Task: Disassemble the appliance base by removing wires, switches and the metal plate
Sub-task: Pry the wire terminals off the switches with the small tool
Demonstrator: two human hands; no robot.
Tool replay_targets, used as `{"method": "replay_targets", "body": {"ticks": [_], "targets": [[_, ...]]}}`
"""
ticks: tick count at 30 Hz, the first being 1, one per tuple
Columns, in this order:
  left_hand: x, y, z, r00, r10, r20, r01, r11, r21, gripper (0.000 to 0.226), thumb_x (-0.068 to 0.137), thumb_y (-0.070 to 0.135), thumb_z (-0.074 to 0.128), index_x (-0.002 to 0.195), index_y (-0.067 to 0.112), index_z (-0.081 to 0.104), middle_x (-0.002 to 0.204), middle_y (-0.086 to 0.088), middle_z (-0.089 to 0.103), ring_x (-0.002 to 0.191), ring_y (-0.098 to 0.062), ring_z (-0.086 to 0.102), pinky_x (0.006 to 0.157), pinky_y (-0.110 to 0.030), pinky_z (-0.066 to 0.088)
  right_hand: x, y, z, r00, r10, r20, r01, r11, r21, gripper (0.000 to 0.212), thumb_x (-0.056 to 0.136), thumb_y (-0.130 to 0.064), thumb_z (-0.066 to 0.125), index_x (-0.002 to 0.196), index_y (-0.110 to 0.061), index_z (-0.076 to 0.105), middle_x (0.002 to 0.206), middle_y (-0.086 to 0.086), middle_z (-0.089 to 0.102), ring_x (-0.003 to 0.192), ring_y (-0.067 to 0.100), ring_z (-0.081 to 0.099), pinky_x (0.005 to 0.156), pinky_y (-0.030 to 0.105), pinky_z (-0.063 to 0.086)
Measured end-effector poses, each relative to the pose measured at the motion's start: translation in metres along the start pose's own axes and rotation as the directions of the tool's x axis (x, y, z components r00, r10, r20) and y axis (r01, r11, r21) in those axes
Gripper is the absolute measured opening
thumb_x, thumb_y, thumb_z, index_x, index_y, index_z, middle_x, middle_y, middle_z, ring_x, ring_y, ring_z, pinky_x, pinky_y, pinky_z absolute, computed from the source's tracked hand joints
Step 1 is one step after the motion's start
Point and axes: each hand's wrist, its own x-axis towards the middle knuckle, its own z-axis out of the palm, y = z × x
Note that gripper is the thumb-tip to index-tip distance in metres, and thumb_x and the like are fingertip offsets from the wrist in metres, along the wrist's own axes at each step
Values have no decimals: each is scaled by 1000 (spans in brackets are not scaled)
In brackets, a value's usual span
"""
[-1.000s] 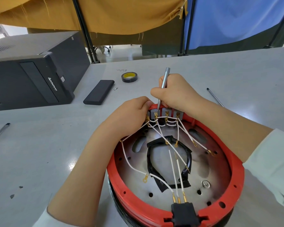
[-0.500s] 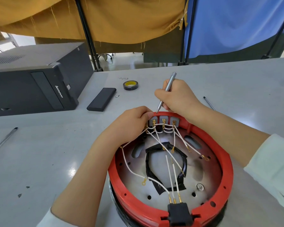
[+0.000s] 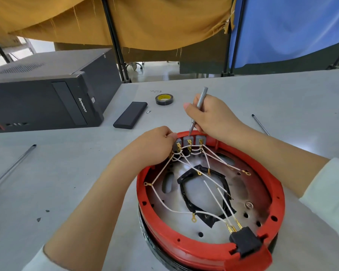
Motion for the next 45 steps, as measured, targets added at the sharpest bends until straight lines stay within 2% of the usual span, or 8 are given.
{"method": "replay_targets", "body": {"ticks": [6, 10, 15, 21, 24, 28, 35, 45], "targets": [[13, 8, 14, 992, 116, -45, -120, 987, -102, 38, 101, 35, 30, 73, 15, 48, 68, 3, 49, 67, -14, 46, 64, -32, 35, -11, 5, 9, 986, -151, -69, 155, 986, 59, 33, 98, -24, 45, 67, -19, 35, 56, 11, 48, 52, 17, 49, 47, 16, 36], [18, 0, 16, 990, 126, -57, -133, 981, -138, 43, 101, 37, 30, 91, 7, 59, 75, 0, 57, 68, -10, 50, 66, -22, 37, -11, 7, 9, 979, -200, -42, 202, 979, 31, 33, 99, -24, 44, 68, -20, 34, 54, 4, 43, 53, 20, 48, 48, 17, 36], [18, -2, 17, 986, 153, -62, -160, 978, -135, 43, 101, 38, 30, 100, 8, 61, 75, -1, 58, 67, -11, 49, 66, -25, 39, -9, 8, 11, 970, -242, -28, 242, 970, -13, 35, 99, -24, 44, 67, -25, 31, 52, -7, 35, 49, 11, 42, 48, 16, 34], [18, -3, 17, 986, 160, -46, -165, 977, -135, 44, 100, 40, 28, 101, 12, 62, 81, -1, 62, 72, -13, 54, 70, -27, 43, -15, 7, 14, 947, -322, -14, 318, 940, -124, 33, 97, -32, 41, 67, -32, 26, 51, -4, 36, 49, 17, 41, 48, 24, 31], [18, -3, 18, 983, 173, -55, -179, 976, -124, 40, 101, 39, 27, 96, 17, 61, 79, 3, 61, 70, -7, 53, 65, -22, 41, -13, 5, 17, 958, -287, -20, 278, 941, -195, 34, 95, -34, 41, 65, -33, 25, 51, -7, 35, 47, 14, 40, 48, 24, 31], [19, -3, 18, 982, 178, -58, -183, 978, -103, 45, 101, 39, 27, 103, 8, 60, 74, -1, 58, 68, -11, 51, 64, -24, 39, 2, 5, 17, 991, -131, -9, 129, 986, -106, 36, 93, -24, 49, 61, -29, 32, 53, -7, 38, 49, 5, 42, 47, 16, 31], [19, -3, 19, 986, 157, -61, -163, 981, -109, 41, 101, 36, 27, 99, 9, 58, 79, 0, 55, 72, -14, 49, 63, -21, 35, 25, -3, 19, 978, 86, 191, -49, 980, -193, 39, 86, -15, 50, 53, -14, 30, 53, 1, 30, 50, 15, 28, 50, 31, 23], [18, -2, 18, 985, 162, -60, -169, 974, -149, 40, 101, 37, 29, 75, 15, 50, 70, 2, 53, 67, -11, 49, 61, -24, 36, -3, 9, 14, 990, -114, -81, 116, 993, 16, 39, 95, -20, 50, 60, -24, 34, 51, -7, 41, 48, 3, 45, 49, 11, 36]]}}
